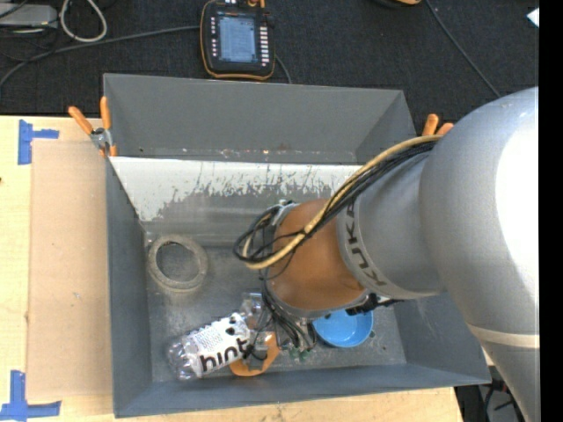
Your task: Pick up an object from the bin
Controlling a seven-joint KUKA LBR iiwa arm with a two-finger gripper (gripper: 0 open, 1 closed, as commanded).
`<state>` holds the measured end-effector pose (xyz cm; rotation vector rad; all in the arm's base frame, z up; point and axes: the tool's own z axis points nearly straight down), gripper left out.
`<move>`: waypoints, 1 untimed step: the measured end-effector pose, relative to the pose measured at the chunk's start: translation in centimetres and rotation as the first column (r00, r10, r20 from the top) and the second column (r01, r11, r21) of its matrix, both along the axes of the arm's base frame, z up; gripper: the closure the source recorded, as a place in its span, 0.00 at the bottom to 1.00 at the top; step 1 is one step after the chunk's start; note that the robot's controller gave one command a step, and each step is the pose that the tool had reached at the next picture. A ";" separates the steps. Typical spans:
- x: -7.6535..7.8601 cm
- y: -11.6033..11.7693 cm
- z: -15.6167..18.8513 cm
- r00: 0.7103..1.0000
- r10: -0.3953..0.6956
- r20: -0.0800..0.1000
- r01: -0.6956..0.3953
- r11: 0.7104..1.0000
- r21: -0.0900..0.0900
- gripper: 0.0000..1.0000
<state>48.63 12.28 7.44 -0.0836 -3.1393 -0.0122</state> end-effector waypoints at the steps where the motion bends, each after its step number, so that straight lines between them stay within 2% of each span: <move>1: -0.3 -0.2 -0.2 1.000 -0.002 -0.003 0.002 1.000 -0.002 1.00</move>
Offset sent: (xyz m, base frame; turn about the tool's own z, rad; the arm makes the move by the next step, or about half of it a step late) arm 0.0367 -0.0302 -0.0044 -0.3635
